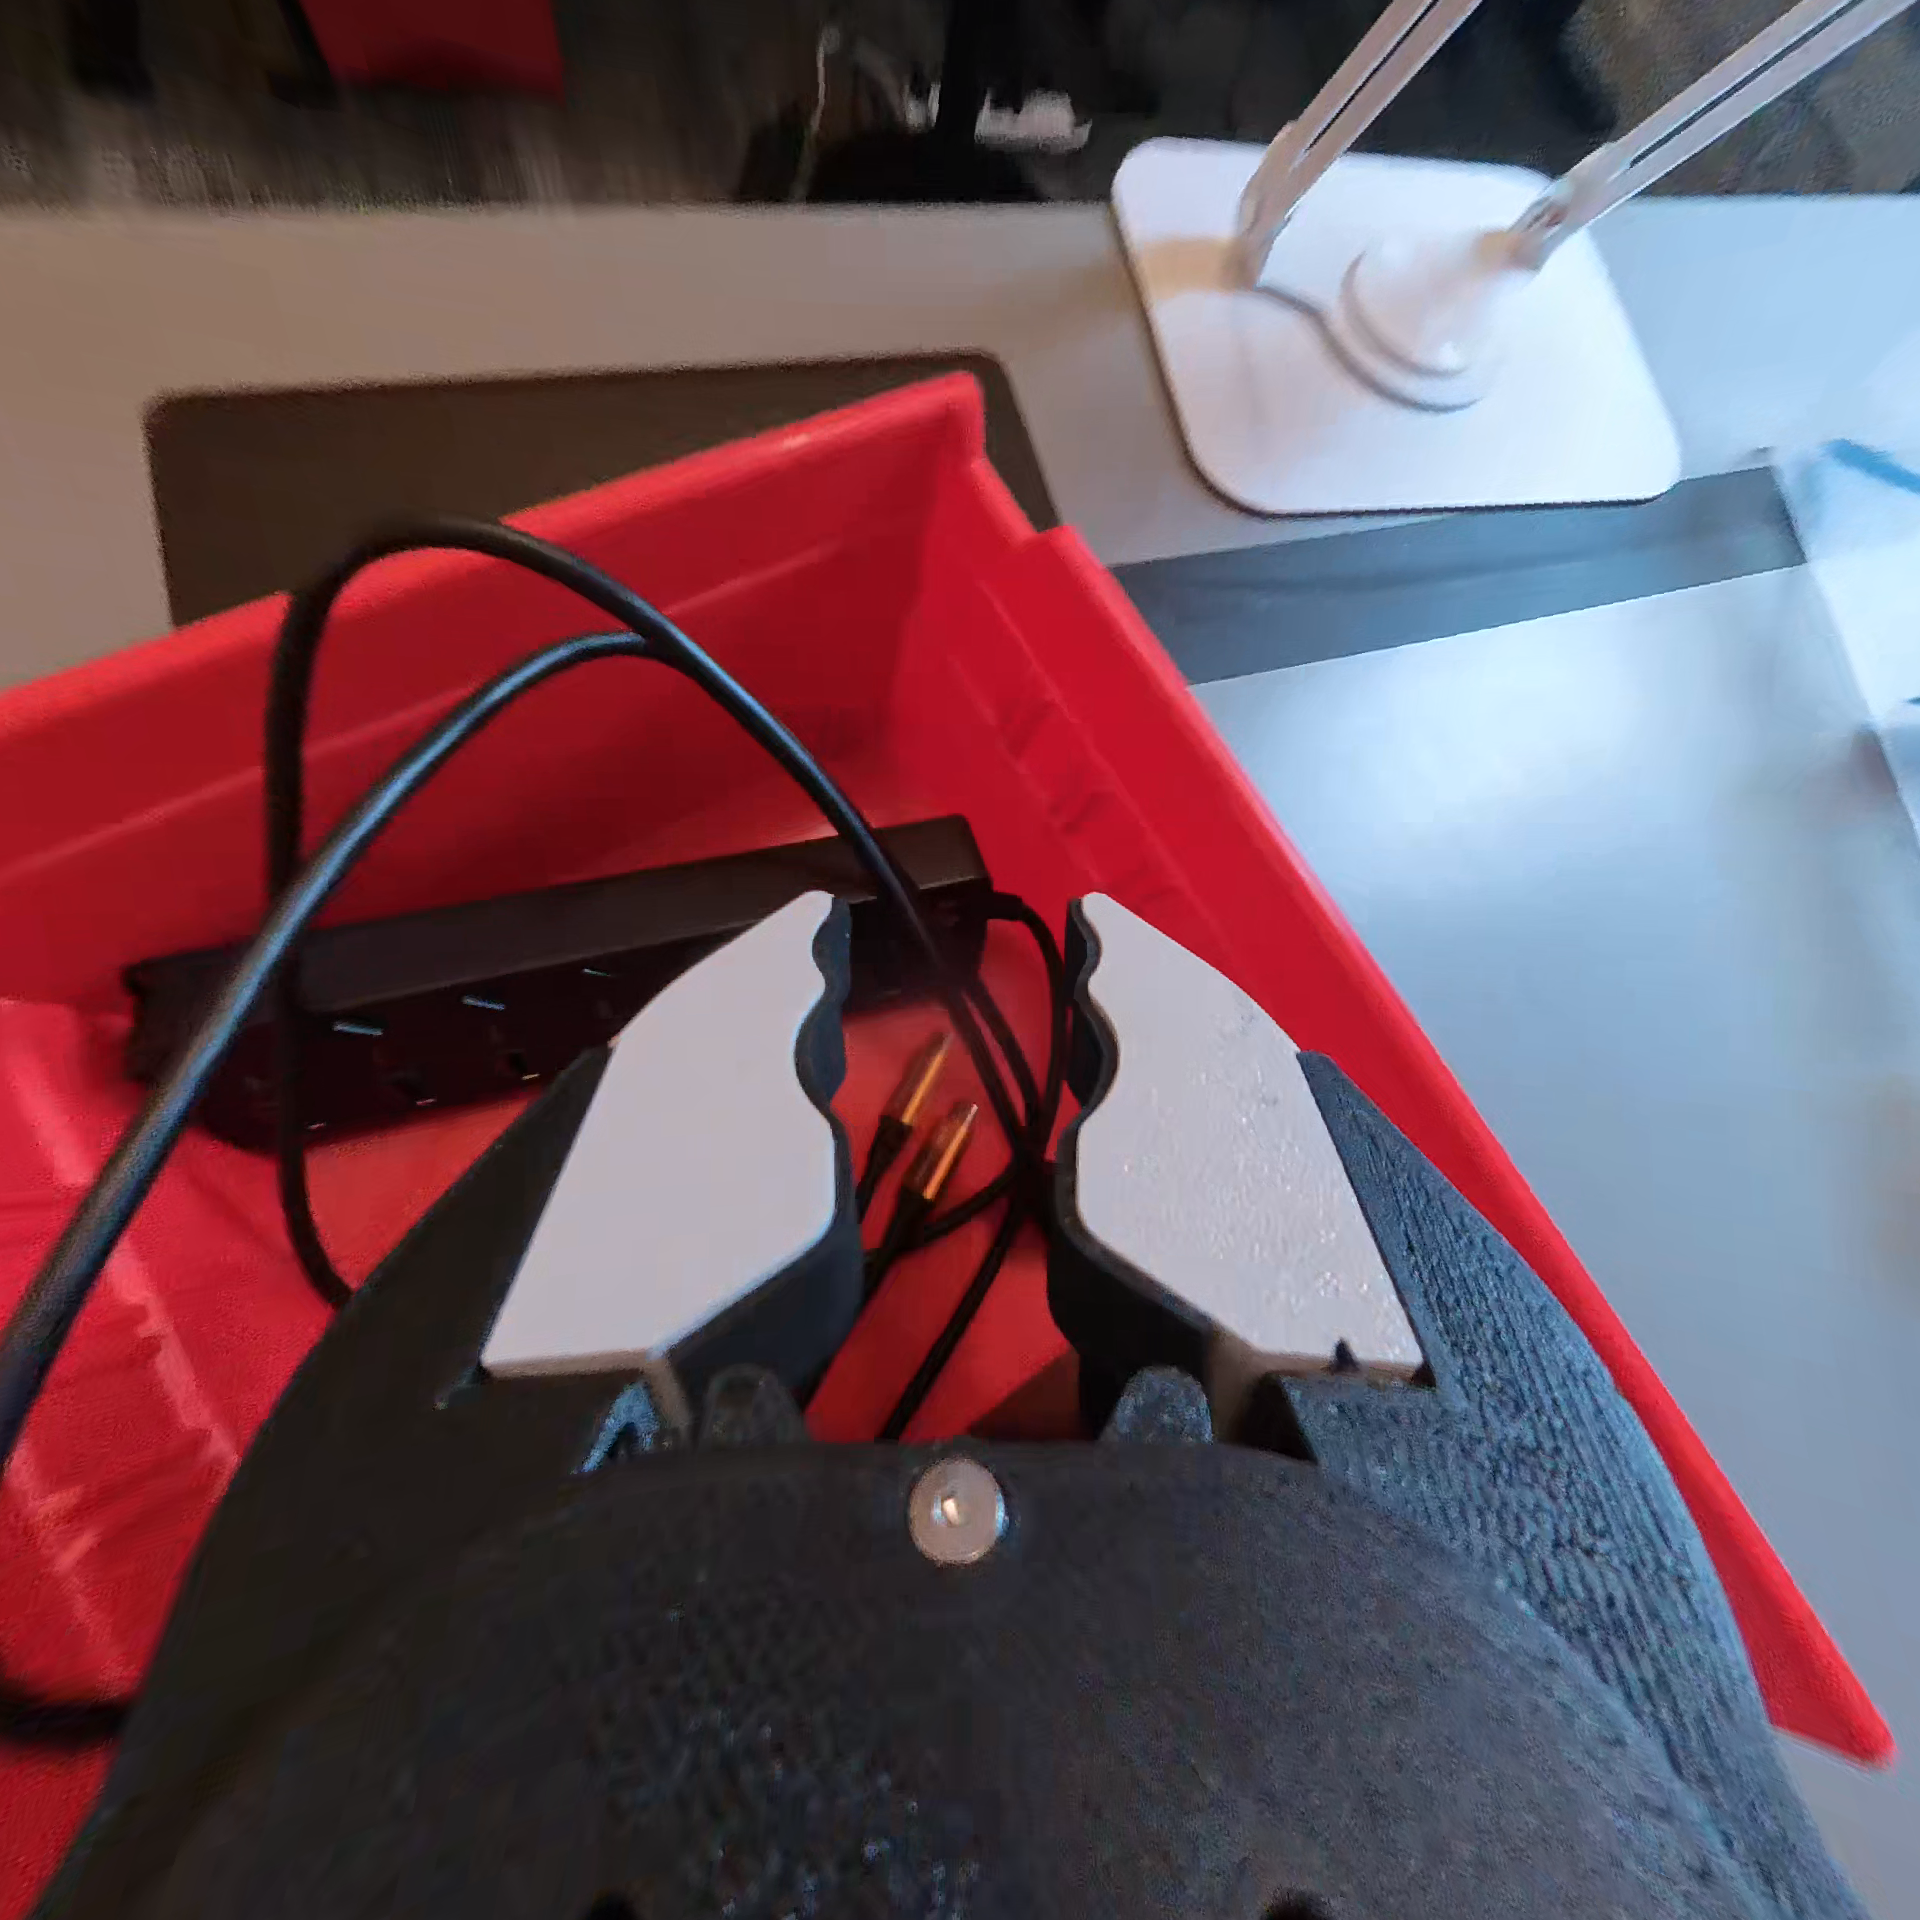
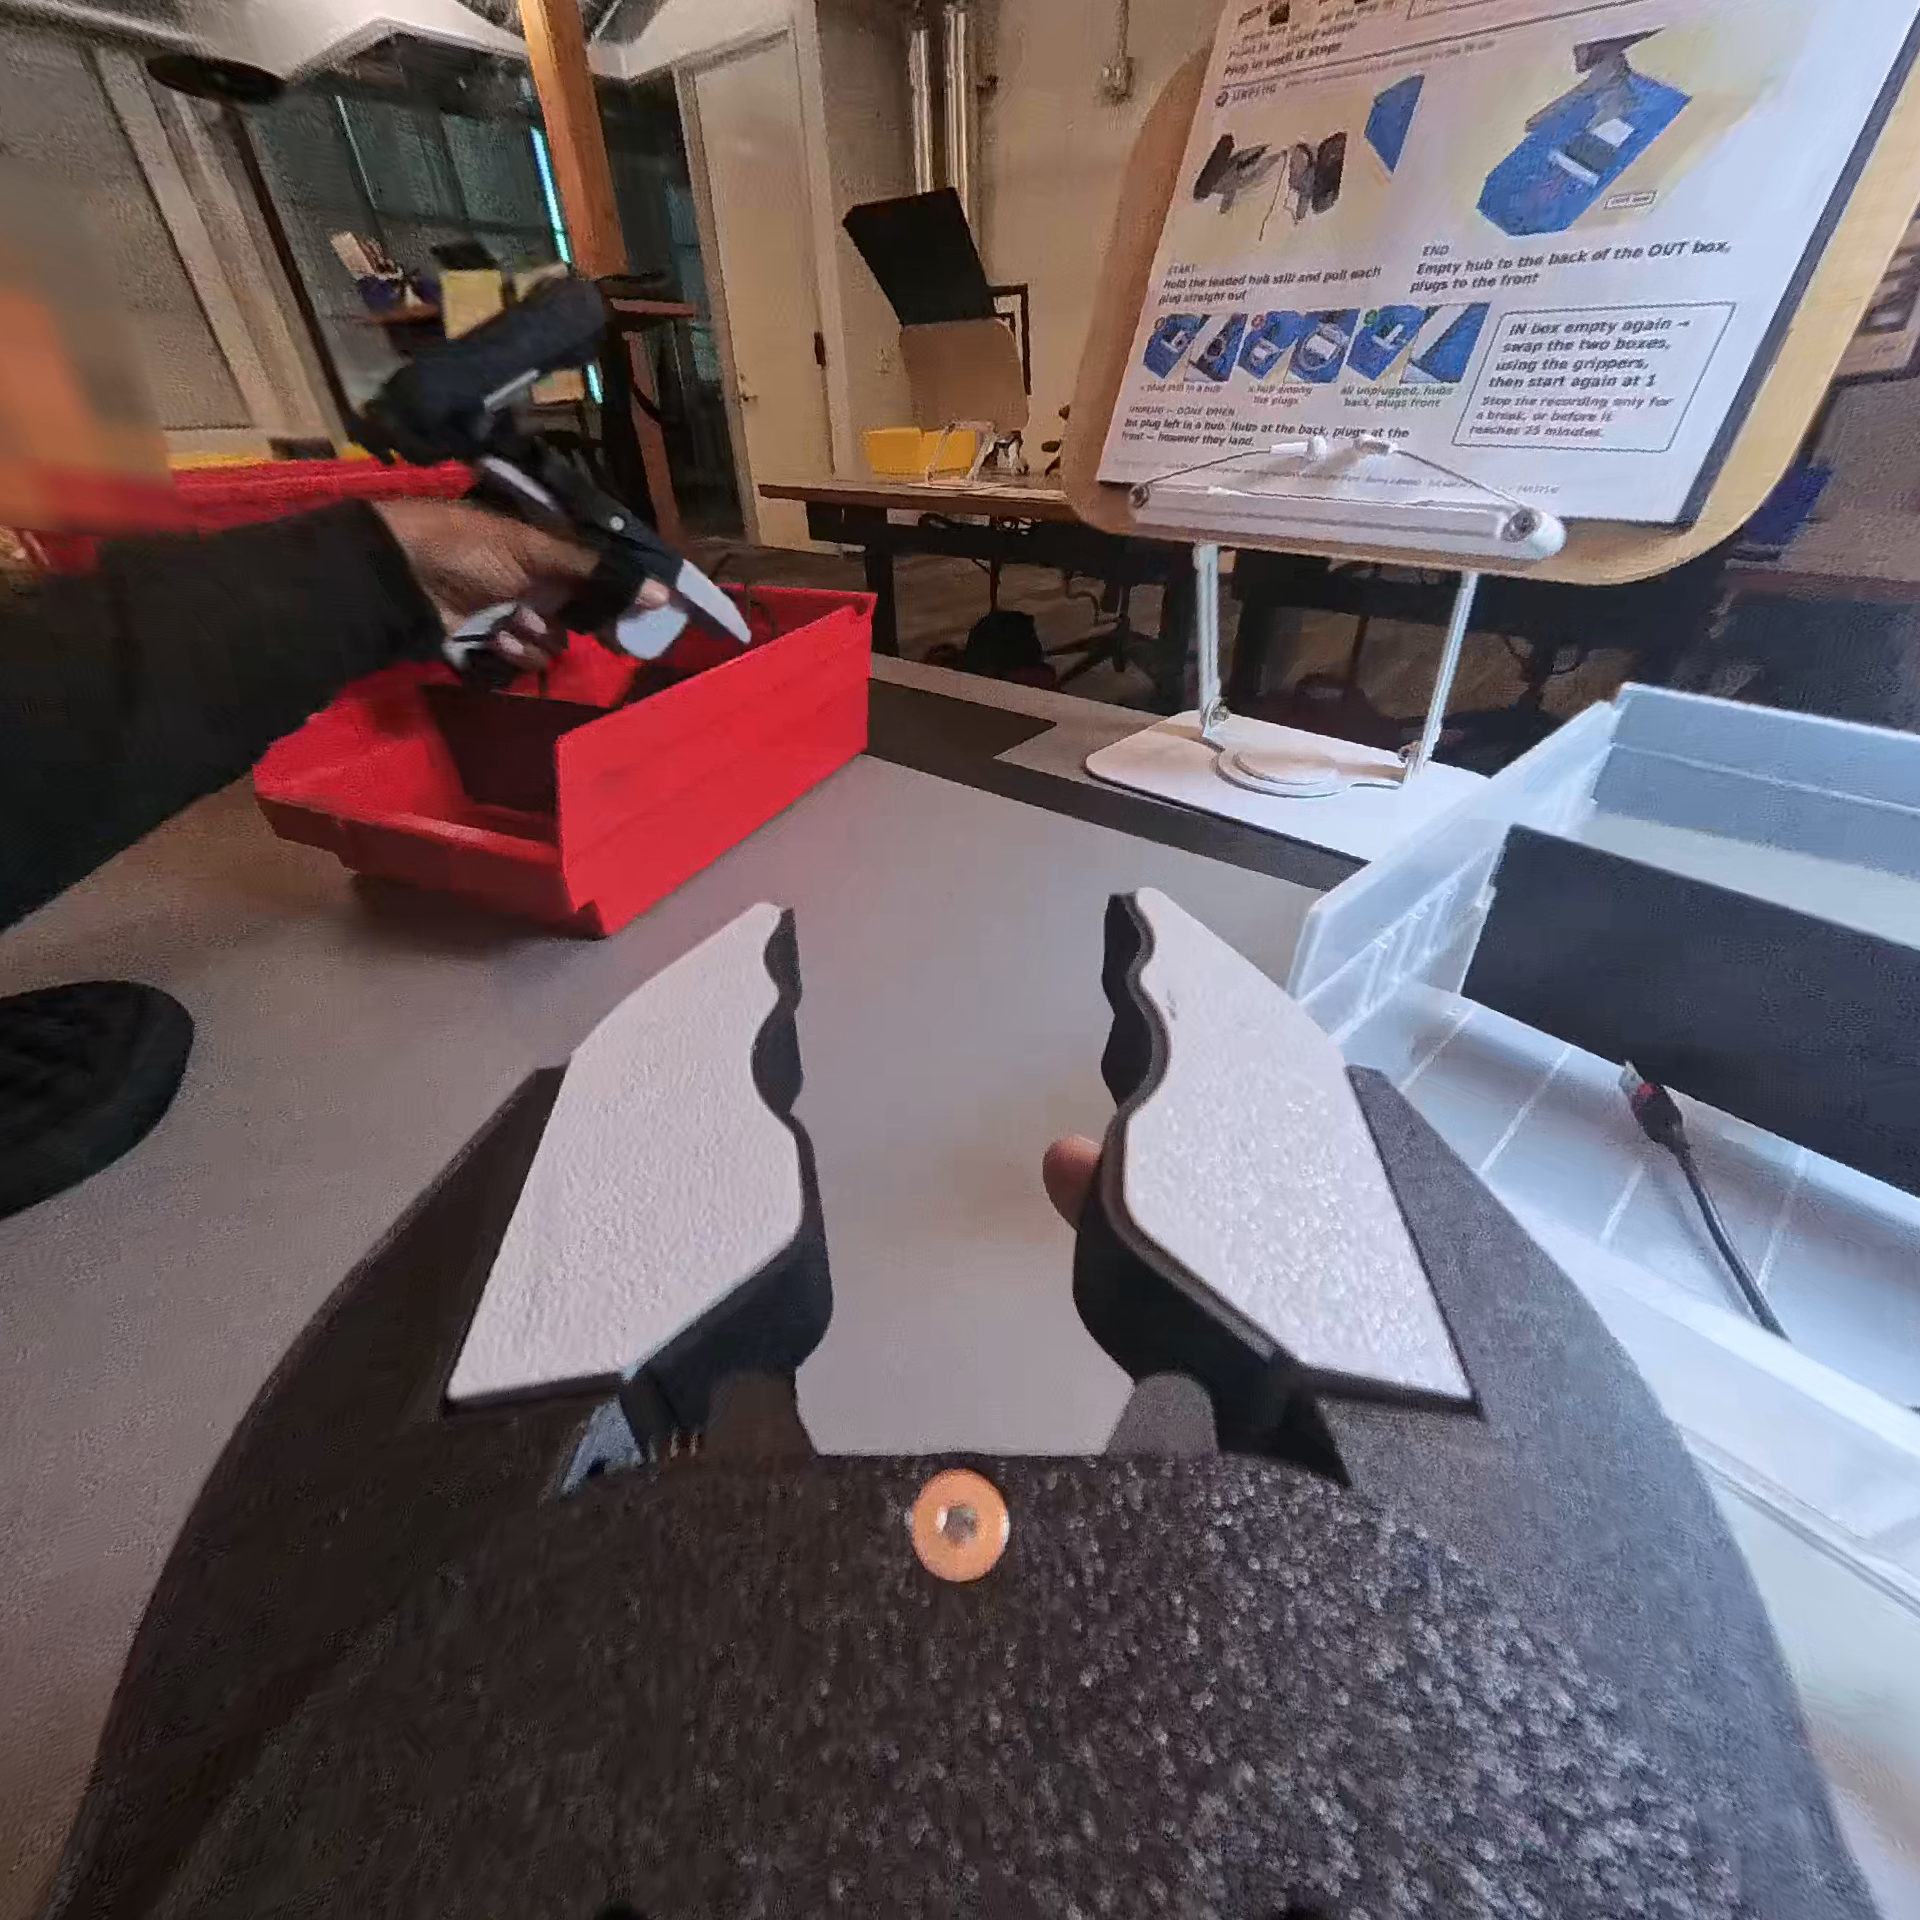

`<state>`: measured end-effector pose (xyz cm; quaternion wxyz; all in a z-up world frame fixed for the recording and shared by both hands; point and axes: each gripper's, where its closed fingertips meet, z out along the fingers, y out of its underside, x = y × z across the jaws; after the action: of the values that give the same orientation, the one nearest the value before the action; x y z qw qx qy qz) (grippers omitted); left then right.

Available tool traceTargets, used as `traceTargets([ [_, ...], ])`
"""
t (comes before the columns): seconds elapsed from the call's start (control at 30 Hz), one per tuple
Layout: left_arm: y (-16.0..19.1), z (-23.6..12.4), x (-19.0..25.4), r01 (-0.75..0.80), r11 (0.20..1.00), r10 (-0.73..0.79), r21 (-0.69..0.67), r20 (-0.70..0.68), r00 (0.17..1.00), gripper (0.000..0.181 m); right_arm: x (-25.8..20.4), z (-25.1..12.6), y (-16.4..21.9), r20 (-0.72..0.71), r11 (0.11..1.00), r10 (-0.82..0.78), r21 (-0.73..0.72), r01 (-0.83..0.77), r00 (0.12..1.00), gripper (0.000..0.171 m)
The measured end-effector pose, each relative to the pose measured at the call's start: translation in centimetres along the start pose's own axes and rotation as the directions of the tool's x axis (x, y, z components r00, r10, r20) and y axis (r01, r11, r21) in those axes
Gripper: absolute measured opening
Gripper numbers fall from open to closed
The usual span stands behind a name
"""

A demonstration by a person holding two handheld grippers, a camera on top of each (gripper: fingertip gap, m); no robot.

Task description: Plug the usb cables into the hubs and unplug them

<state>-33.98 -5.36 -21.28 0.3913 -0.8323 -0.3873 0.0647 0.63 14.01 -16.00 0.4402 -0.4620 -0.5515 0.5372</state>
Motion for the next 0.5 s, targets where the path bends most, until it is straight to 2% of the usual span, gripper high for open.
traceTargets([
  [0.13, 0.2, 2.9, -1.1, 0.083, 0.991, -0.080, -0.106, 0.028, 0.996, 0.038, -0.8, 0.1, 0.3, 0.017, 0.998, -0.063, -0.005, 0.063, 0.998, 0.055],
  [0.2, 0.4, 3.6, -1.9, 0.083, 0.987, -0.071, -0.139, 0.088, 0.994, 0.027, -1.3, 0.1, 0.6, 0.033, 0.996, -0.088, -0.014, 0.088, 0.996, 0.054],
  [0.23, 0.6, 4.0, -2.2, 0.075, 0.985, -0.058, -0.156, 0.114, 0.992, 0.014, -1.5, 0.1, 0.7, 0.033, 0.994, -0.103, -0.018, 0.104, 0.994, 0.054],
  [0.3, 0.4, 4.2, -1.9, 0.077, 0.983, -0.063, -0.166, 0.090, 0.994, 0.007, -1.7, 0.0, 0.7, 0.032, 0.991, -0.129, -0.017, 0.129, 0.991, 0.052],
  [0.4, -1.2, 3.0, -0.8, 0.030, 0.992, -0.025, -0.123, 0.045, 0.999, 0.004, -1.6, -0.3, 0.9, 0.030, 0.990, -0.140, -0.025, 0.141, 0.990, 0.050],
  [0.5, -3.8, -0.3, 0.9, -0.096, 0.993, 0.098, -0.063, 0.036, 0.995, 0.004, -1.3, -0.6, 0.9, 0.029, 0.989, -0.146, -0.029, 0.147, 0.989, 0.047],
])
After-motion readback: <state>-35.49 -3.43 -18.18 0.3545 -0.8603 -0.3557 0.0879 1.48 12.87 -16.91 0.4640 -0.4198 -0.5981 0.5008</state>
